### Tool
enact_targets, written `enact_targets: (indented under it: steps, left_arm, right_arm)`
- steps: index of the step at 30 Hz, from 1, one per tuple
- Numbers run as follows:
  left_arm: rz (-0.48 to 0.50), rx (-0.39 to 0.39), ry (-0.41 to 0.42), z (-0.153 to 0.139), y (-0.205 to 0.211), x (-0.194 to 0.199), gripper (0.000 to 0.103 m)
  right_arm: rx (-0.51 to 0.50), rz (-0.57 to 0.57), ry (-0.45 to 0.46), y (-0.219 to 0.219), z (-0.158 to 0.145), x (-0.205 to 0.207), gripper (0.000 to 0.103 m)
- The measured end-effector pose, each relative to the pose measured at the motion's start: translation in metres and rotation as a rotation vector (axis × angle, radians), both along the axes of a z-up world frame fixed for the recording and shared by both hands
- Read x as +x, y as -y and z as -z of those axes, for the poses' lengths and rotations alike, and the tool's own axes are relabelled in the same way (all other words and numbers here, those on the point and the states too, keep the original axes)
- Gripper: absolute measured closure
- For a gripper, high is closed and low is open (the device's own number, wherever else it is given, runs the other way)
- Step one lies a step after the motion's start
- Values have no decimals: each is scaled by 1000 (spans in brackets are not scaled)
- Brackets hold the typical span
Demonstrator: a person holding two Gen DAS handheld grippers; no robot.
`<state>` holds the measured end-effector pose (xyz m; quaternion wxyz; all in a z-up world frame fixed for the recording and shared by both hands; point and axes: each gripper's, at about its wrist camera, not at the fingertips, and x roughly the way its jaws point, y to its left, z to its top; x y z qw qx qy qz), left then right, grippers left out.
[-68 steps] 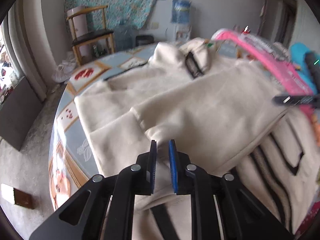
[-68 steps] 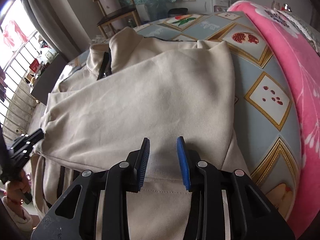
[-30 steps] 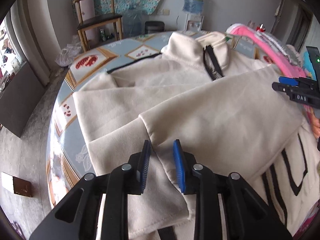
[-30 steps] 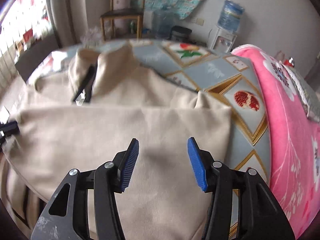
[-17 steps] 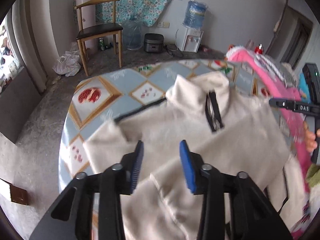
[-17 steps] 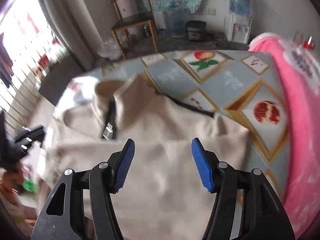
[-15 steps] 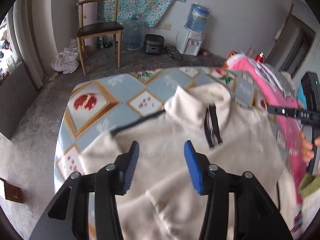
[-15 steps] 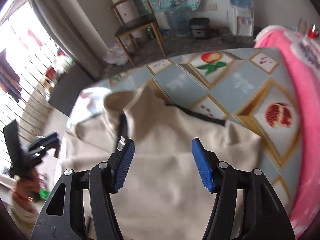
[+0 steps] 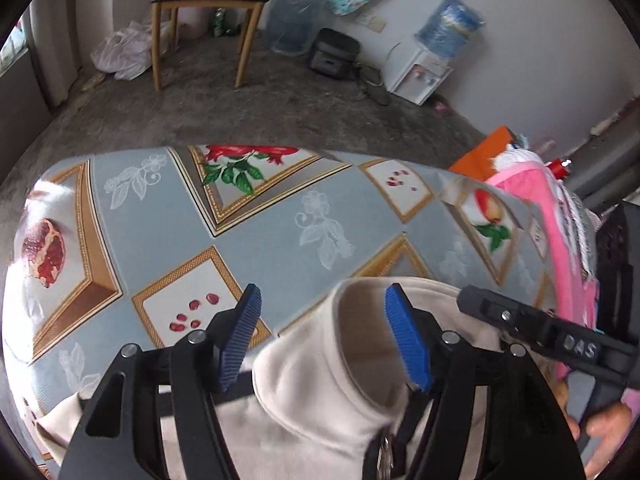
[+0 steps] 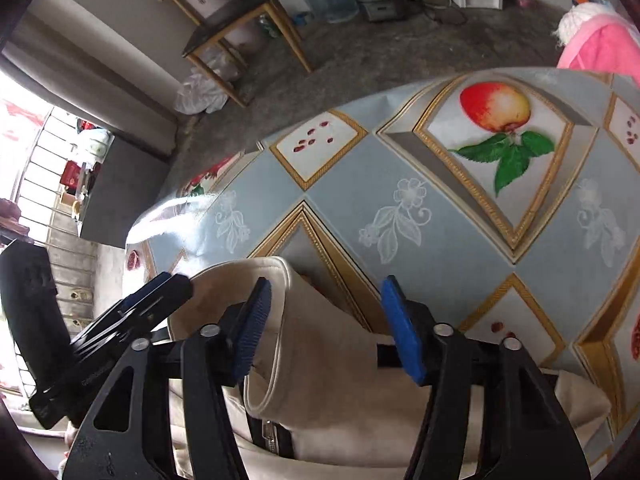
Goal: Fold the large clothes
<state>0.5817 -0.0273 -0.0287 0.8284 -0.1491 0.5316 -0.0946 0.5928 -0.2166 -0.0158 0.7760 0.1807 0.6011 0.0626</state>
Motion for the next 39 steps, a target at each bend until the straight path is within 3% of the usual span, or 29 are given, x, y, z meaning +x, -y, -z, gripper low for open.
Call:
enact_targets:
  steps: [2,3,4,5,10,15,22,25,28,34,37,39]
  left_arm:
    - [5,49,-10,7,1,5,71]
    - [13,50,-6,8,1,6,77]
    - [30,28,5,7,1,5,90]
    - [50,12,22,3,1,2,96]
    - [237,124,196,-31,16,-34,98]
    - [381,212,306,-52,18,-88,98]
    - [499,264,301,-25,22,-162,94]
    - [479,225,260,-12,17,-176,87]
    - [421,46,275,-20,-6,-193,84]
    - [261,-223,329,-41,-40,-193,84]
    - [222,-180,292,-35,-30,-167,84]
    - [198,-112,195,-18,-22,-153,84]
  right_arm:
    - [-19,-21,3,-1,2,2,74]
    - [-28,-35,16,-2,1,0,80]
    - [-25,-55,31,-3,-3,-4,90]
    - [-27,-71,51,-5,-8,-8,90]
    - [-154,-210,187,-17,-37,-43,93]
    - [-274,-324,286,-27,-46,-94,93]
    - [-373,-411,298,-37,-17,-154,90]
    - [-437,-425,281,-42,6,-161,90]
    - [-484,-444,322,-45,15,-167,90]
    - [-442,-452,320,-39,12,-175,86]
    - [-393,-437,307,-34,6,-178,84]
    - [-284,-410,295,-25,-4,-182,71]
